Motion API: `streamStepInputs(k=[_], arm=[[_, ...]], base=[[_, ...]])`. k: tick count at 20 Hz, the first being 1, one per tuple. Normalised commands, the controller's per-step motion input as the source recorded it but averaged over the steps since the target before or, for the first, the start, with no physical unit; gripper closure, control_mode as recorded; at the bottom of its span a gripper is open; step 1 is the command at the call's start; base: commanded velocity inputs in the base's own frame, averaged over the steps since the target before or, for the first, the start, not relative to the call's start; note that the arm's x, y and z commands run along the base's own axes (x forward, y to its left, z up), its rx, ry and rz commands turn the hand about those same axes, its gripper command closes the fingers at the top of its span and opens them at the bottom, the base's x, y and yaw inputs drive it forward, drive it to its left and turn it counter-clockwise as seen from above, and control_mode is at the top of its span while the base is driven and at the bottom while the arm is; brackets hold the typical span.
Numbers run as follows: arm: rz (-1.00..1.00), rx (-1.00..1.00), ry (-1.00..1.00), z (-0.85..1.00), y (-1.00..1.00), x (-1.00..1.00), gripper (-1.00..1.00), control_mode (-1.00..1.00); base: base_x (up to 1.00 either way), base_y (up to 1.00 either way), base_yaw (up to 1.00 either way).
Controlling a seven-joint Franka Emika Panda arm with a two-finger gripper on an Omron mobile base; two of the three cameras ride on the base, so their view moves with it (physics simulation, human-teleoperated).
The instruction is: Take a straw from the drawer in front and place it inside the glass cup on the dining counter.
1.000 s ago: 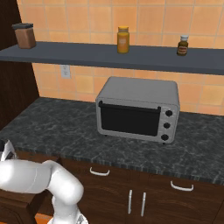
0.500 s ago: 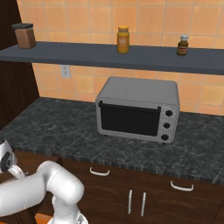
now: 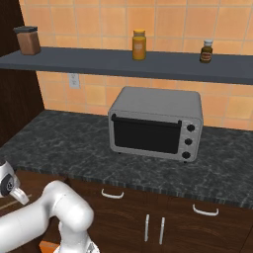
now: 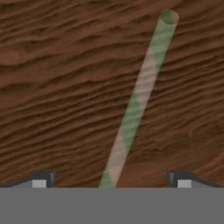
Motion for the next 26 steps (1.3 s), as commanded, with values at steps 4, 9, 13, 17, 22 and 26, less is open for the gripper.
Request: streamStepInputs(k=[4, 9, 13, 17, 22, 26], arm=[[0.0, 0.0, 0.03, -0.33, 0.0, 0.19, -1.0, -1.0], [0.0, 0.0, 0.0, -0.37, 0.0, 0.04, -1.0, -1.0], [0.0, 0.0, 0.0, -0.54, 0.0, -0.04, 1.0, -1.0], [0.0, 0.01, 0.0, -0.63, -0.09, -0.13, 1.0, -1.0], [0.0, 0.02, 0.0, -0.75, -0.13, -0.32, 1.0, -1.0], [0.0, 0.02, 0.0, -0.76, -0.03, -0.65, 1.0, -1.0]], base=[[0.0, 0.0, 0.0], [0.0, 0.0, 0.0], [0.0, 0.0, 0.0], [0.0, 0.0, 0.0], [0.0, 0.0, 0.0], [0.0, 0.0, 0.0]])
